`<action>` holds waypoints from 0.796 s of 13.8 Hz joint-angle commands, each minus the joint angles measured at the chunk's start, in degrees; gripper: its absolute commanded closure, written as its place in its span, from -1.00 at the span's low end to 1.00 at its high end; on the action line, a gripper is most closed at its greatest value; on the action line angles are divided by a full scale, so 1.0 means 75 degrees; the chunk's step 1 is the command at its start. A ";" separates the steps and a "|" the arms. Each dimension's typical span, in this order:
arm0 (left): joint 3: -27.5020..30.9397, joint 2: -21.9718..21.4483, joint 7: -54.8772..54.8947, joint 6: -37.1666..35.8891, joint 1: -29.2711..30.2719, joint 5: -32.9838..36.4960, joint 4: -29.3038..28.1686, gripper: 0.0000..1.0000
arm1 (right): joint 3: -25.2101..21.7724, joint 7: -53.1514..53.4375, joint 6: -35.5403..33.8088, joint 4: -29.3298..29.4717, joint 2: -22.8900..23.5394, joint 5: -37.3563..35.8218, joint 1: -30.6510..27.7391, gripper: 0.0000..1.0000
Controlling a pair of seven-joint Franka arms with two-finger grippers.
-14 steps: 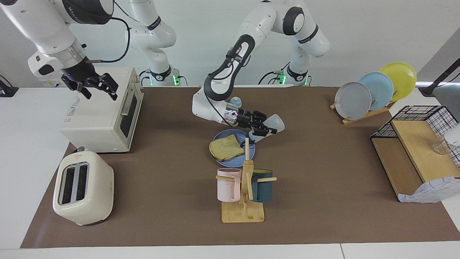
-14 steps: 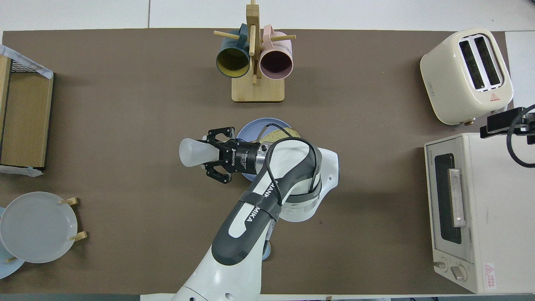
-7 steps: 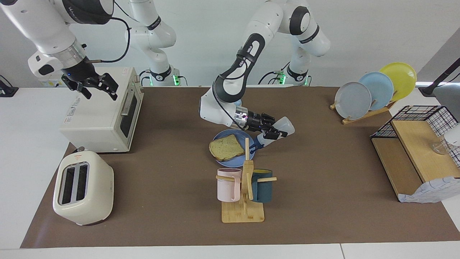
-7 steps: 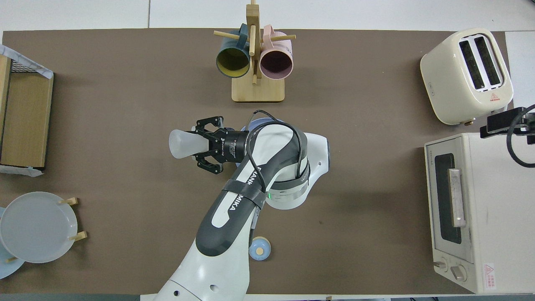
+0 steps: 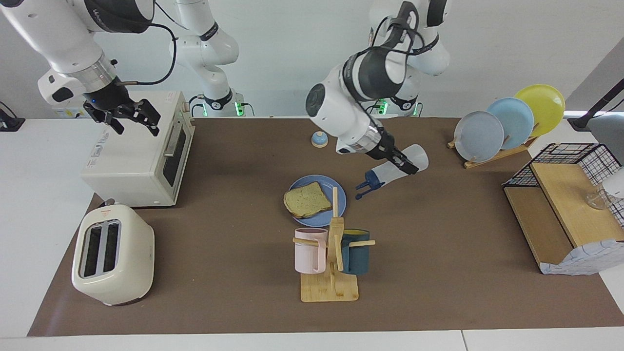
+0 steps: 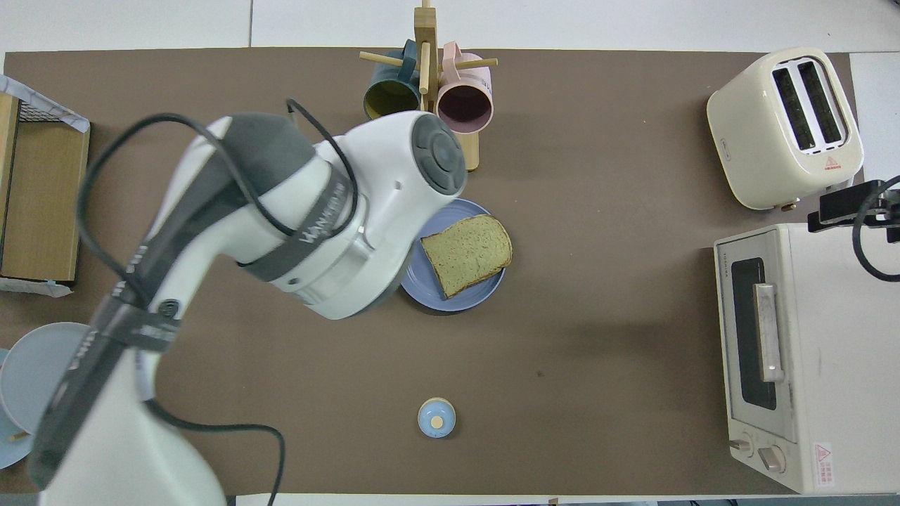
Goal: Put bread on plate and add seasoning
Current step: 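Carry the bottle back and set it down with the left gripper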
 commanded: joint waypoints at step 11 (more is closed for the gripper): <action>-0.0096 -0.1971 -0.1769 0.6305 0.2696 -0.4160 -0.3277 1.00 | -0.0017 -0.0156 0.0043 -0.0160 -0.0174 -0.0074 0.0003 -1.00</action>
